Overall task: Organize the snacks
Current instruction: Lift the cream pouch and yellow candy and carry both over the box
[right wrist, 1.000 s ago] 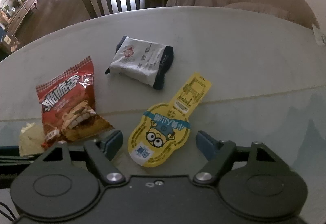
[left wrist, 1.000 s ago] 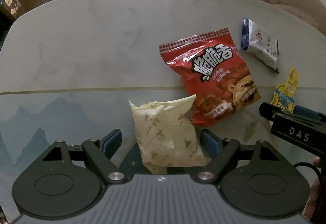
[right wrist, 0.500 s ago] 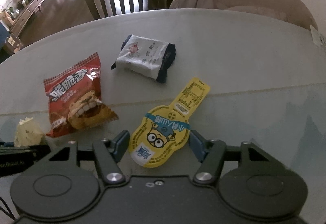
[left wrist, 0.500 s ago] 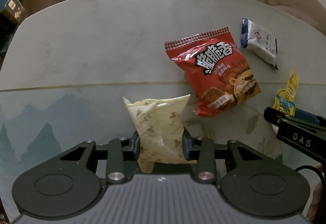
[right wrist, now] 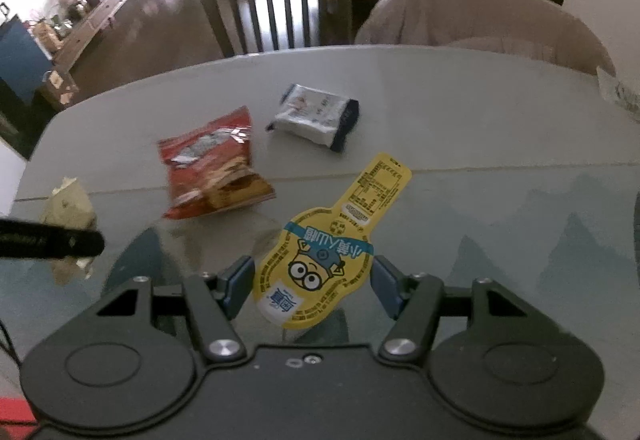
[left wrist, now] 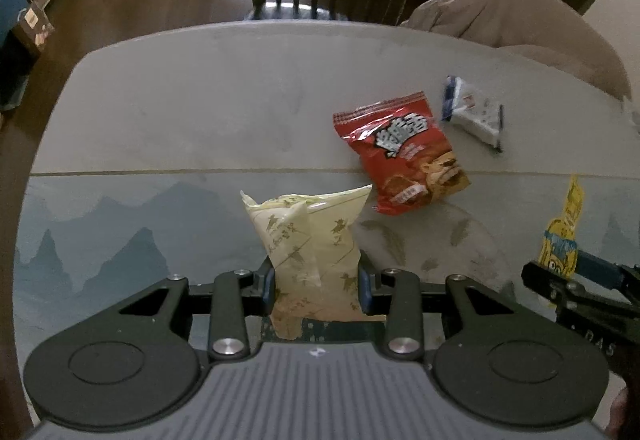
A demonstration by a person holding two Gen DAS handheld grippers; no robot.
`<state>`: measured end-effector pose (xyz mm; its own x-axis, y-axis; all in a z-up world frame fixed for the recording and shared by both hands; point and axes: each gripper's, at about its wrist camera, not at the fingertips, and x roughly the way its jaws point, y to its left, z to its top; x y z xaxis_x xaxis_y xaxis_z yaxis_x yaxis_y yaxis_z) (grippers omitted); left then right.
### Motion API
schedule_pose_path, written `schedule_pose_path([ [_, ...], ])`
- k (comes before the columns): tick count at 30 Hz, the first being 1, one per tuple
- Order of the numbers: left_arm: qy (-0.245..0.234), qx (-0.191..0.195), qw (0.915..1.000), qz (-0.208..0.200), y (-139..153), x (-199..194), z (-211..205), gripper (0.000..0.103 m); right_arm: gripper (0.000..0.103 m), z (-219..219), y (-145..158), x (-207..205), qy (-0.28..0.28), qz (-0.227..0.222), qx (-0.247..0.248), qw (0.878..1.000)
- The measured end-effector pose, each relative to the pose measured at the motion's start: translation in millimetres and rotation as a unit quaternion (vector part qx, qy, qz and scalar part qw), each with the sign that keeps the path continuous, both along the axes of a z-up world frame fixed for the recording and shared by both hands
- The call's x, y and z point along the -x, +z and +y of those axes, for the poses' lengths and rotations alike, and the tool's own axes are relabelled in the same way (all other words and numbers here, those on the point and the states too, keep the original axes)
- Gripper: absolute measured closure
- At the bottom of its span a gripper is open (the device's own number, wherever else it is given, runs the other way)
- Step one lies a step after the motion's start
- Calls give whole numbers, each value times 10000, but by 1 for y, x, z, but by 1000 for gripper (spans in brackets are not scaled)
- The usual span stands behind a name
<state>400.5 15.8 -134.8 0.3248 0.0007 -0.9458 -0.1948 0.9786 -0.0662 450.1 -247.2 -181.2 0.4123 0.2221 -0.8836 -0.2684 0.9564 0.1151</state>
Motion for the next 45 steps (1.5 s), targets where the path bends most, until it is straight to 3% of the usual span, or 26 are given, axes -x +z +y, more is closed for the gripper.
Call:
schedule_pose_path([
  [14, -244, -47, 9946, -1005, 95, 65, -3, 66, 40, 0, 92, 71, 142, -814, -204, 9964],
  [21, -548, -72, 9915, -1176, 129, 109, -6, 66, 40, 7, 126, 111, 406, -986, -319, 9938],
  [30, -896, -126, 9904, -1044, 132, 170, -3, 66, 40, 21, 142, 165, 814, -1012, -363, 9909],
  [45, -1198, -112, 9904, -683, 102, 249, 5, 65, 40, 50, 123, 229, 1347, -678, -215, 9883],
])
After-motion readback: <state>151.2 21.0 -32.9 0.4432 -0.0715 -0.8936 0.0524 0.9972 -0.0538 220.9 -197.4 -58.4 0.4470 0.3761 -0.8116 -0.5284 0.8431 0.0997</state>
